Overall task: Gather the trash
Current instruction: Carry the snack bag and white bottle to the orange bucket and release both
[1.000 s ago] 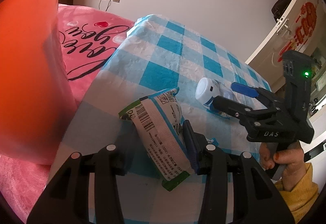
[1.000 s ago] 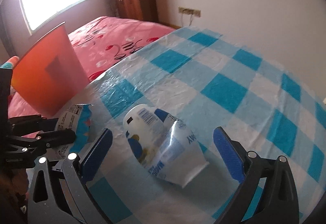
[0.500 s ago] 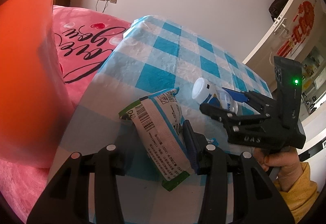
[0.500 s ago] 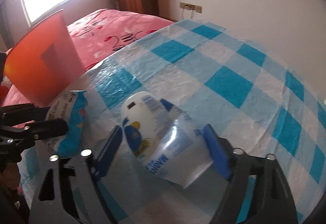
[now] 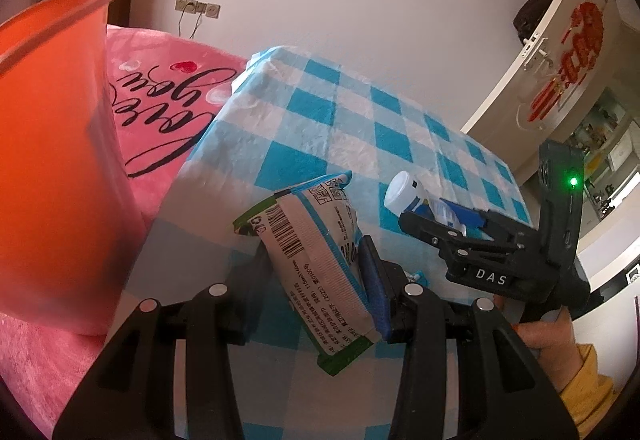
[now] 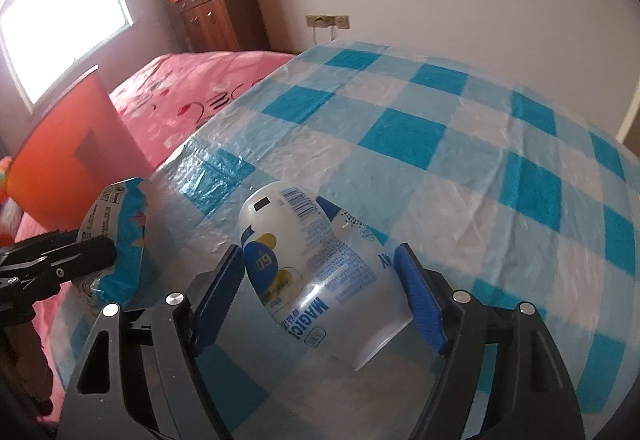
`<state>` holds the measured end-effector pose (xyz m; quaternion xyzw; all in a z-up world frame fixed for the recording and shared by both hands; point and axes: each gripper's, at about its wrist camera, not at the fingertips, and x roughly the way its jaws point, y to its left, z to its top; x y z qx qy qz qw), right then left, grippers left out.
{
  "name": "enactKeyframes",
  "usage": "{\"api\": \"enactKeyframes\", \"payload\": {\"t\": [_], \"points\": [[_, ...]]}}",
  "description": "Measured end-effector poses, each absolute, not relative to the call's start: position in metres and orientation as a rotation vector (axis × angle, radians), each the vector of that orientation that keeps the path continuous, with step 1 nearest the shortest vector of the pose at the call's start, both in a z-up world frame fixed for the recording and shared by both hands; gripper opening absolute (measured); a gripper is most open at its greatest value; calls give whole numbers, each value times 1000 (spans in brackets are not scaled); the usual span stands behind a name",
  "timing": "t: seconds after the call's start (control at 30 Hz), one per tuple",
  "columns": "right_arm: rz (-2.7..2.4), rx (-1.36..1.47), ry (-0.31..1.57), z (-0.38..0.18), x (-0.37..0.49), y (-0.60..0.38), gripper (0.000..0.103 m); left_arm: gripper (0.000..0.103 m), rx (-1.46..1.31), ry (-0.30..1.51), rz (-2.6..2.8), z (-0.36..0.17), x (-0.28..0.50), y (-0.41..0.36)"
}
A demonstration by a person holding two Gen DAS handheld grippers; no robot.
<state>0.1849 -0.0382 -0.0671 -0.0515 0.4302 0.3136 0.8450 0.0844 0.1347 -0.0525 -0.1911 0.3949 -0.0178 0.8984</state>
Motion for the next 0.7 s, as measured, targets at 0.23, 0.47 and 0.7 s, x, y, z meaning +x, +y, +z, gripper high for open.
{"api": "enactKeyframes", "payload": {"t": [0.23, 0.47, 0.7], "points": [[635, -22, 889, -48, 168, -48, 76, 45, -385, 768, -64, -32, 71, 134], [659, 54, 858, -10, 154, -42, 76, 45, -379, 703, -71, -4, 52, 141], [749, 77, 807, 35, 137, -6, 76, 45, -377, 614, -15, 30, 27, 170]]}}
